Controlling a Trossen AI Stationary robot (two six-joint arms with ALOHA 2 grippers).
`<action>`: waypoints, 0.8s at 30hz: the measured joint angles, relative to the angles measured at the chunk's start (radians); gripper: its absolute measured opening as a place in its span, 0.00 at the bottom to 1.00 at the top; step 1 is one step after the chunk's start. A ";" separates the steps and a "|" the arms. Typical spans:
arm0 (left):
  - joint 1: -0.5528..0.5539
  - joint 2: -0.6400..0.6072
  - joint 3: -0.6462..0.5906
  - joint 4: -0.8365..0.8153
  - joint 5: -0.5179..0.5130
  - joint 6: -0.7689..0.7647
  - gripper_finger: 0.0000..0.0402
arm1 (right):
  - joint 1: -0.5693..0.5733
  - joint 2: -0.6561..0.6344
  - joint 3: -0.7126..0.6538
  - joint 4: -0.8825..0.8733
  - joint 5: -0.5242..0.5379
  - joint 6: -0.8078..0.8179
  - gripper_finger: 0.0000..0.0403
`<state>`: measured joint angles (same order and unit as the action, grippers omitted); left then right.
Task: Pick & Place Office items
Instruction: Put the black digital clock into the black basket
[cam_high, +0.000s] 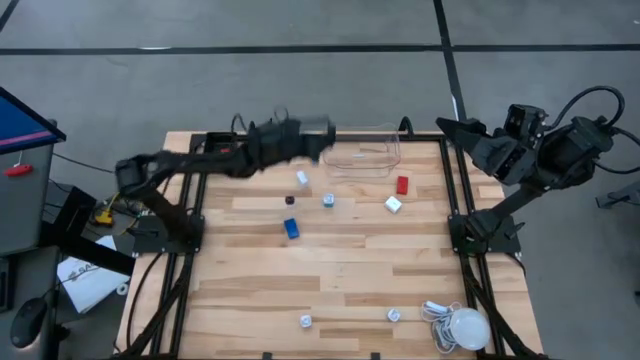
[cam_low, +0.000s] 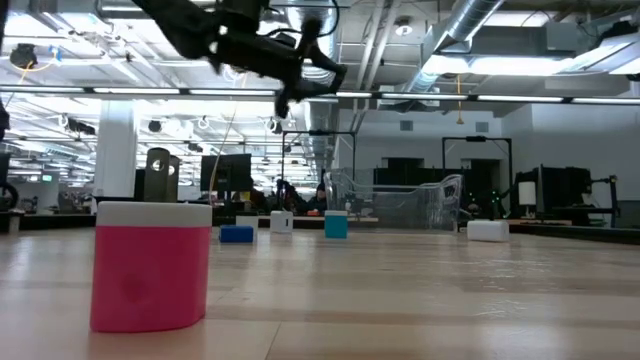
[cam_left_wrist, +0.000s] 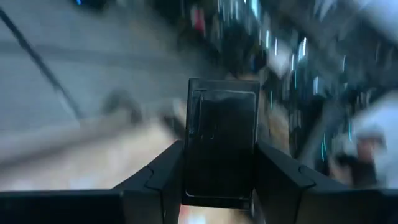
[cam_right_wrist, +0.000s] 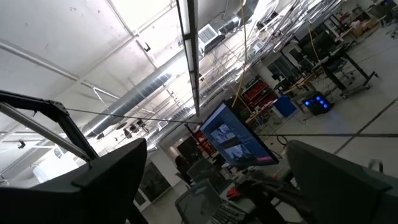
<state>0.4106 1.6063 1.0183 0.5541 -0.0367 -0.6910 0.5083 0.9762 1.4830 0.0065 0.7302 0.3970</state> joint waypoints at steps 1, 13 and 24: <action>0.032 0.031 0.046 0.028 -0.013 -0.002 0.37 | 0.000 -0.002 0.000 0.001 0.000 -0.002 0.94; 0.310 0.301 0.777 -0.826 -0.276 0.498 0.37 | 0.000 -0.015 0.000 0.000 0.002 -0.015 0.94; 0.522 0.283 0.773 -1.519 -0.382 0.582 0.37 | 0.000 -0.021 0.000 -0.029 0.001 -0.015 0.94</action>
<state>0.9325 1.8893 1.7915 -0.9645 -0.4188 -0.1088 0.5083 0.9550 1.4830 -0.0230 0.7311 0.3820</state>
